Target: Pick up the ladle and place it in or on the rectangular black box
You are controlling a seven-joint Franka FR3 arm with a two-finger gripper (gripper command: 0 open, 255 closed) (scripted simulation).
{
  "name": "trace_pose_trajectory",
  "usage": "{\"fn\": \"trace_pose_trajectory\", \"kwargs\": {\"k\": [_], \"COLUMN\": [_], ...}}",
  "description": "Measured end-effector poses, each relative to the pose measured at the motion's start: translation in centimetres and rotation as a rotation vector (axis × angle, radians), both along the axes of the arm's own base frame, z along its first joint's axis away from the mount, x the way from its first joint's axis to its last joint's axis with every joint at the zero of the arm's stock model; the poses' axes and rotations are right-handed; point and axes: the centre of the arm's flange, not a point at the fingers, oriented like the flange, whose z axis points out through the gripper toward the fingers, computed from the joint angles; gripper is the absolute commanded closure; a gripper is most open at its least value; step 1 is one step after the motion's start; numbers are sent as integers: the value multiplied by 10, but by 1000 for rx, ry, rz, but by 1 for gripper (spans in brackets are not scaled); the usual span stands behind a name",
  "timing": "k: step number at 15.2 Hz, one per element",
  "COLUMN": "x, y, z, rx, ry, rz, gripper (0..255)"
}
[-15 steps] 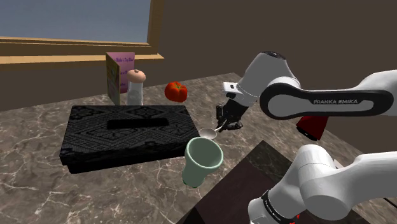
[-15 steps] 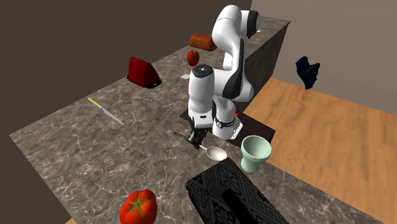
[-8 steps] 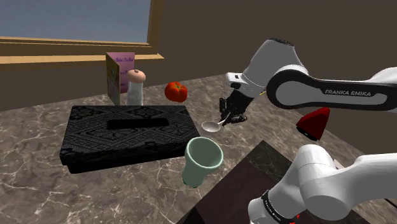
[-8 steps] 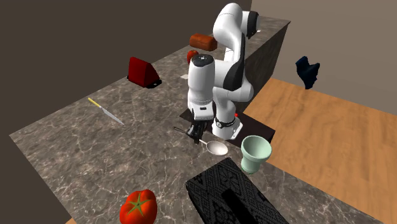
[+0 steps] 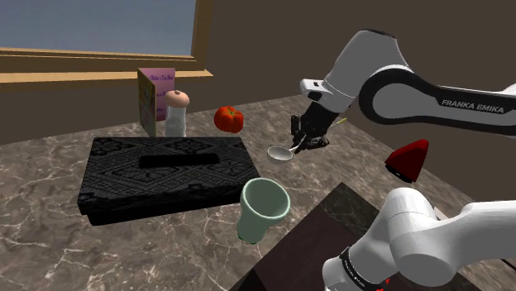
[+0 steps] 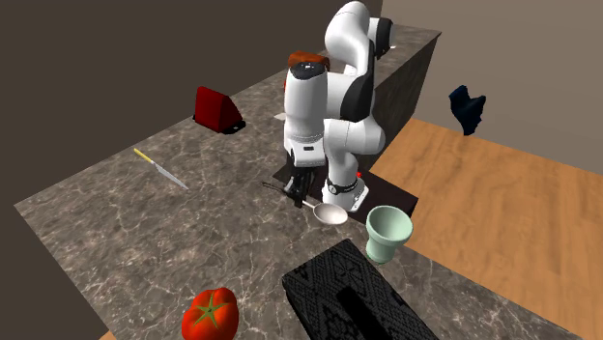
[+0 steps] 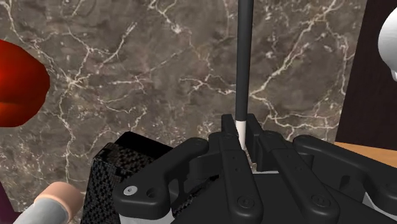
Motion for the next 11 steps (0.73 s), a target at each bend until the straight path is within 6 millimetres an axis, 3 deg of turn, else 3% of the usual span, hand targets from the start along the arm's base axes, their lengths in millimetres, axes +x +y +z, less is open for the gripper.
{"fn": "trace_pose_trajectory", "kwargs": {"k": [8, 11], "x": [0, 10], "y": [1, 28], "z": [41, 44], "rx": [0, -1], "ry": [0, 1], "rz": [0, 0], "gripper": [255, 255]}}
